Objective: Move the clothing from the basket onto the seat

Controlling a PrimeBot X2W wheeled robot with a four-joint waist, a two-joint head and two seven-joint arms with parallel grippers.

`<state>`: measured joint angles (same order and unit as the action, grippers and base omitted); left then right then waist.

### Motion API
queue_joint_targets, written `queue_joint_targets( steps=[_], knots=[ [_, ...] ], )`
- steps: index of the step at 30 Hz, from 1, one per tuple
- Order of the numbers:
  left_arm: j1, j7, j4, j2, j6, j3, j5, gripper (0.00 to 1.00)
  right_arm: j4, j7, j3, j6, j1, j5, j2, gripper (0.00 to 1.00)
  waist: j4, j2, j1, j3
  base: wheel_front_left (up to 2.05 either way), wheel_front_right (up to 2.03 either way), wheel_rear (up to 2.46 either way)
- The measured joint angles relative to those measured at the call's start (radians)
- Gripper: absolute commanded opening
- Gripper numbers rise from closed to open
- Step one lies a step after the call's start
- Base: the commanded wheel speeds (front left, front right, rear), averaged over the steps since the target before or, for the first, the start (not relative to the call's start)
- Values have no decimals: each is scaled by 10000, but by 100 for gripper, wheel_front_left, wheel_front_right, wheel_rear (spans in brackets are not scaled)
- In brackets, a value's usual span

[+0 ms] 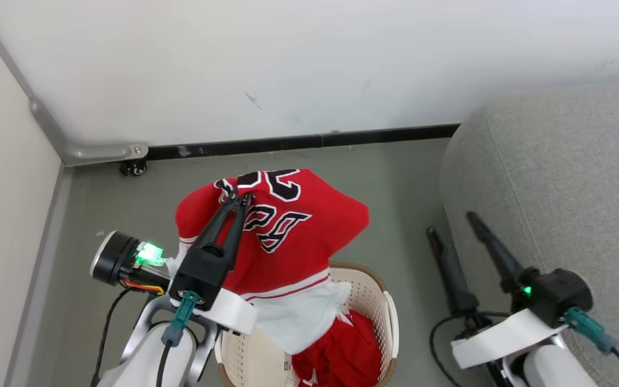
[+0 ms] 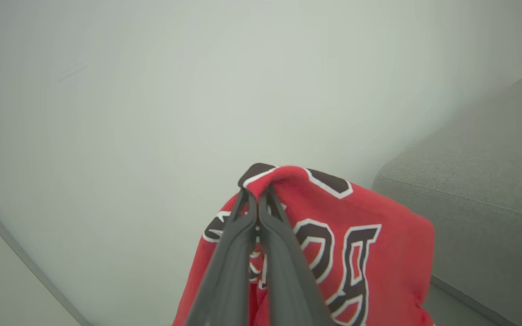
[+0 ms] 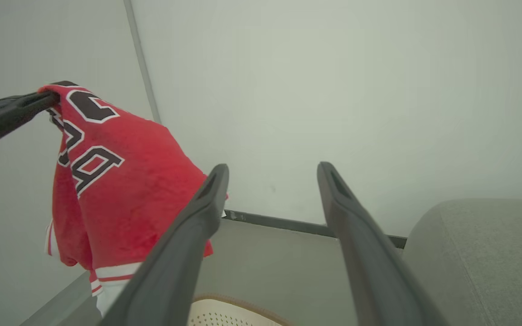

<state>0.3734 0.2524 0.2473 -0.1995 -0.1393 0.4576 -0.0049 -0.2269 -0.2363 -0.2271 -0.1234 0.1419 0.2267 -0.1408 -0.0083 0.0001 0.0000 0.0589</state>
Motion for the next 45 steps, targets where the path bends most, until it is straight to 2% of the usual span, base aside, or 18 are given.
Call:
queue_joint_targets(
  steps=[4, 11, 21, 32, 38, 45],
  knots=[
    [3, 0, -255, 36, 90, 144, 36, 0, -71, 171, -606, 0, -9, 251, -198, 100, 70, 0, 0, -188, 0, 0, 0],
    [155, 2, -890, 88, 267, 449, 199, 0, -82, 570, -1682, 0, -32, 930, -905, 100, 236, 0, 0, -531, 0, 0, 0],
    [291, 33, -1377, 48, 474, 610, 286, 0, 460, 970, -3007, 0, -13, 2090, -1804, 100, 433, 0, 0, -813, 0, 0, 0],
    [291, 33, -1547, -111, 654, 765, 286, 0, 1267, 1149, -3482, 0, 128, 2949, -2750, 100, 470, 0, 0, -844, 0, 0, 0],
    [291, 33, -1751, -146, 782, 878, 309, 0, 1465, 1179, -3476, 0, 286, 3409, -3007, 100, 451, 0, 0, -811, 0, 0, 0],
    [291, 33, -1889, -148, 821, 1080, 355, 0, 1724, 1191, -3985, 0, 605, 3791, -3244, 100, 485, 0, 0, -792, 0, 0, 0]
  ],
)
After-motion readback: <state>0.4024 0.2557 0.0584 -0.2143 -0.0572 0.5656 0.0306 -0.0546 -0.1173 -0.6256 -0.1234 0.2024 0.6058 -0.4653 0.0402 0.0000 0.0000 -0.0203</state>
